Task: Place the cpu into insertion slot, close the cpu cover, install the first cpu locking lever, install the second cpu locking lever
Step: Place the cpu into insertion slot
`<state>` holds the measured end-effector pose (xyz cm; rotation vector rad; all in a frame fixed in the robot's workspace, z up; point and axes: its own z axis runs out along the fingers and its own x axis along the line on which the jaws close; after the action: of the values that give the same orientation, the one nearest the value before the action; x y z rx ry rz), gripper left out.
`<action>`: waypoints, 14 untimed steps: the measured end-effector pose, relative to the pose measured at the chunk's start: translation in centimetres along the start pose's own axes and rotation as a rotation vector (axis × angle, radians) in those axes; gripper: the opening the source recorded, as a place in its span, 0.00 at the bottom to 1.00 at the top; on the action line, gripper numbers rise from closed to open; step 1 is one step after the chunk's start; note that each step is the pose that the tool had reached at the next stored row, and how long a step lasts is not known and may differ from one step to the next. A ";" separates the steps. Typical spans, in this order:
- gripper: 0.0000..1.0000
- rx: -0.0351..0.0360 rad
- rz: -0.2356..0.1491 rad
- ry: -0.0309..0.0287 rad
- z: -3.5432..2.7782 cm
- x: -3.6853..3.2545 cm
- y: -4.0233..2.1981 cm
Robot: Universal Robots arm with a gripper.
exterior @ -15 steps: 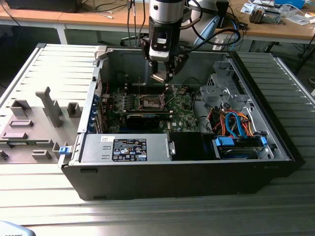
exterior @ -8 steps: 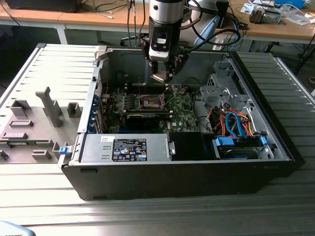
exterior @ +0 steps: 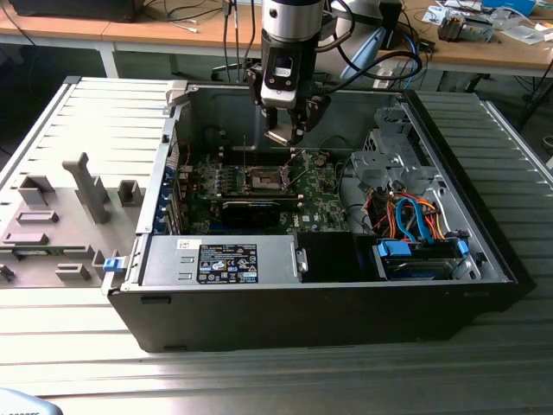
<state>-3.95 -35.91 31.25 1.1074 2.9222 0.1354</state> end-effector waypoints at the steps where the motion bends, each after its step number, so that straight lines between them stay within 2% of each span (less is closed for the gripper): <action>1: 0.55 -0.0001 0.001 -0.0001 0.01 0.00 0.00; 14: 0.55 -0.0003 0.016 -0.0014 0.04 0.00 0.00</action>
<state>-3.95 -35.91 31.21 1.1300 2.9128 0.1353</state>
